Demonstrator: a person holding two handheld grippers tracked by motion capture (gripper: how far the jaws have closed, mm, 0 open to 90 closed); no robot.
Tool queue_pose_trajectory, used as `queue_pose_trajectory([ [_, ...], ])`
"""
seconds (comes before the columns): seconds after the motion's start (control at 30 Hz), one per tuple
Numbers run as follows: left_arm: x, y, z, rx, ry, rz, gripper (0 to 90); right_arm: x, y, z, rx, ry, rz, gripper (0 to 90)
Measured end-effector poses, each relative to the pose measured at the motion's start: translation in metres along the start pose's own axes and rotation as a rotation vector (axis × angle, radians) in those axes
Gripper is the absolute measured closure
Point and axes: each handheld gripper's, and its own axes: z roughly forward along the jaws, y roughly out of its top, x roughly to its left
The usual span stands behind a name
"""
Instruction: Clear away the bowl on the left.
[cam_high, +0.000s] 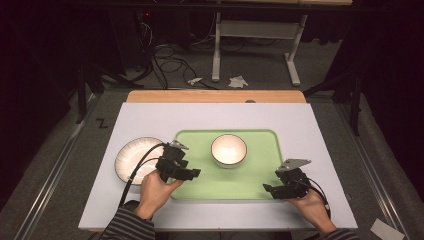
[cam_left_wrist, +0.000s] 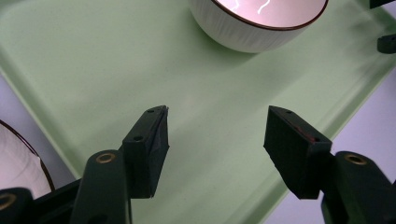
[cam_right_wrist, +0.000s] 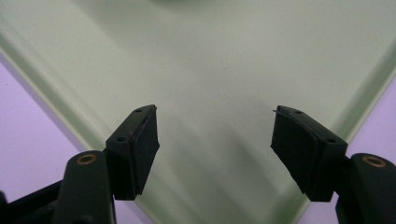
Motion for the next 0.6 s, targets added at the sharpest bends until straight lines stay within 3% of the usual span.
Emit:
queue_pose_trajectory([
  [0.6, -0.001, -0.013, 0.011, 0.018, 0.042, 0.06, 40.0, 0.002, 0.0, 0.001, 0.007, 0.006, -0.002, 33.0],
])
